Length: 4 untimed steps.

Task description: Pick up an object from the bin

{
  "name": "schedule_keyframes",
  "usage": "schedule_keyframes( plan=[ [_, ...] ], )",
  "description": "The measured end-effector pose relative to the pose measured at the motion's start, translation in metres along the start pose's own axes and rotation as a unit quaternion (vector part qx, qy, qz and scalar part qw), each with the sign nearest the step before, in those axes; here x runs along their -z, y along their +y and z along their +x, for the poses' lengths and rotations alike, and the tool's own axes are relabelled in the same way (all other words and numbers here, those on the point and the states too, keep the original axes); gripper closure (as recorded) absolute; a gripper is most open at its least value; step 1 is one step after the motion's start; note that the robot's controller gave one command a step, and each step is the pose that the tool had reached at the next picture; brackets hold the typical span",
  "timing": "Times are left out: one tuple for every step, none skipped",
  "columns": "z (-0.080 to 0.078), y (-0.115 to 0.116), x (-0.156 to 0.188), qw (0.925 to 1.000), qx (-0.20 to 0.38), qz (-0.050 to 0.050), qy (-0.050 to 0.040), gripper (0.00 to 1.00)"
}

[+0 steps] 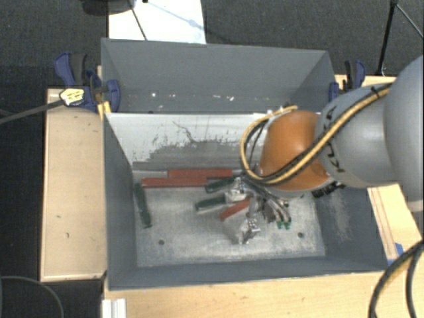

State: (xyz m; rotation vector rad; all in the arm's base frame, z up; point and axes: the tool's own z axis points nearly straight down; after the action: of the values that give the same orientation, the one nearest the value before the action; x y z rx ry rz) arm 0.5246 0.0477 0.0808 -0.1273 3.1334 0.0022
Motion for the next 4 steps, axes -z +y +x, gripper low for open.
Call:
schedule_keyframes(
  plan=[
    [0.001, 0.000, -0.002, 1.0000, -0.001, 0.000, 0.0007, 1.00],
    [0.001, 0.000, -0.002, 1.0000, -0.001, 0.000, 0.0007, 1.00],
    [0.003, -0.011, 0.127, 1.0000, 0.001, 0.001, 0.0017, 1.00],
    [0.003, -0.011, 0.127, 1.0000, 0.000, 0.000, 0.0017, 0.00]
  ],
)
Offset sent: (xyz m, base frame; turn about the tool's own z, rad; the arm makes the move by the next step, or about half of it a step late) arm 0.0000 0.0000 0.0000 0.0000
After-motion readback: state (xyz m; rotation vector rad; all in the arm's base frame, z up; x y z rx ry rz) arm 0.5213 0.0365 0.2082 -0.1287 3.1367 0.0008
